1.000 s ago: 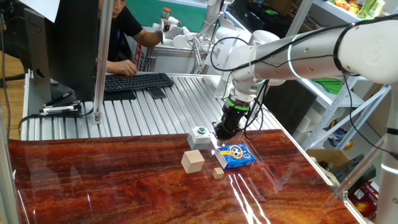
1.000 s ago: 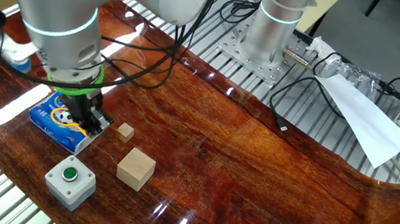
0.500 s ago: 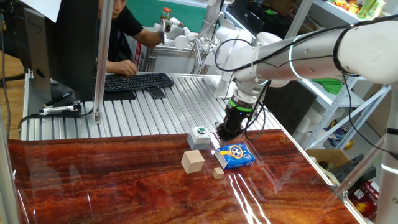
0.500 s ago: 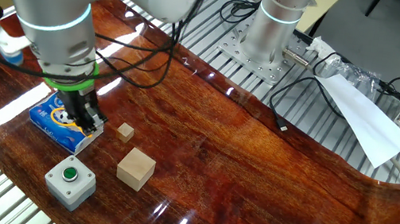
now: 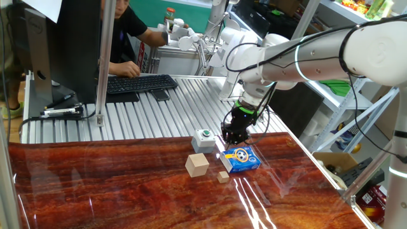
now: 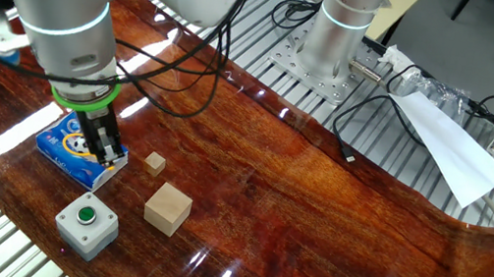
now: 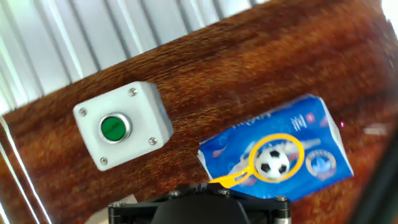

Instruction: Remove the bubble ring from the ball

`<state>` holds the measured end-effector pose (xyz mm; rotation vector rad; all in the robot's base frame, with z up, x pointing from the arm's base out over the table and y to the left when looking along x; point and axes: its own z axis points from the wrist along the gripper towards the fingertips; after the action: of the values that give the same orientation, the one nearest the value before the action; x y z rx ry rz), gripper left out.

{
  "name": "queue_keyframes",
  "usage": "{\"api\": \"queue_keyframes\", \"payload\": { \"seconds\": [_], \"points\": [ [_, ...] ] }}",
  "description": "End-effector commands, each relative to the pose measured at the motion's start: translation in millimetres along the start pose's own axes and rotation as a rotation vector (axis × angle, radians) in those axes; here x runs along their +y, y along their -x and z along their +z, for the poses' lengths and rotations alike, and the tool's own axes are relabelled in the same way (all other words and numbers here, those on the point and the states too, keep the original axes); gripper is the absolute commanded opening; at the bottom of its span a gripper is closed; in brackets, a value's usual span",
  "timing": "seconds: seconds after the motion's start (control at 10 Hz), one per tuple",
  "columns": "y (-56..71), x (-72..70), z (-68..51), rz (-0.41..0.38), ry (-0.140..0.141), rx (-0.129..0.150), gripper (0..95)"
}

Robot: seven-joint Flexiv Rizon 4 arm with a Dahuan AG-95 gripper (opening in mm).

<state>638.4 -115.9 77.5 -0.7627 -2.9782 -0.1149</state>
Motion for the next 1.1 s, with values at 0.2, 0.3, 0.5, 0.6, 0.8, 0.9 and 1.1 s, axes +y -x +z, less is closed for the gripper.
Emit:
{"api": "queue_keyframes", "payload": {
  "seconds": [0.2,0.3,0.5,0.6,0.8,0.9,1.1],
  "points": [
    [0.5,-0.2,0.1,0.239,0.004,0.0,0.0],
    [0.5,-0.3,0.1,0.296,0.006,0.001,0.0],
    [0.6,-0.6,0.2,0.391,0.01,-0.002,19.0],
    [0.7,-0.7,0.2,0.465,0.025,-0.016,19.0],
    [0.8,-0.9,0.3,0.535,0.041,-0.042,19.0],
    [0.8,-1.0,0.3,0.574,0.047,-0.055,19.0],
    [0.8,-1.1,0.3,0.624,0.055,-0.071,19.0]
  ]
}}
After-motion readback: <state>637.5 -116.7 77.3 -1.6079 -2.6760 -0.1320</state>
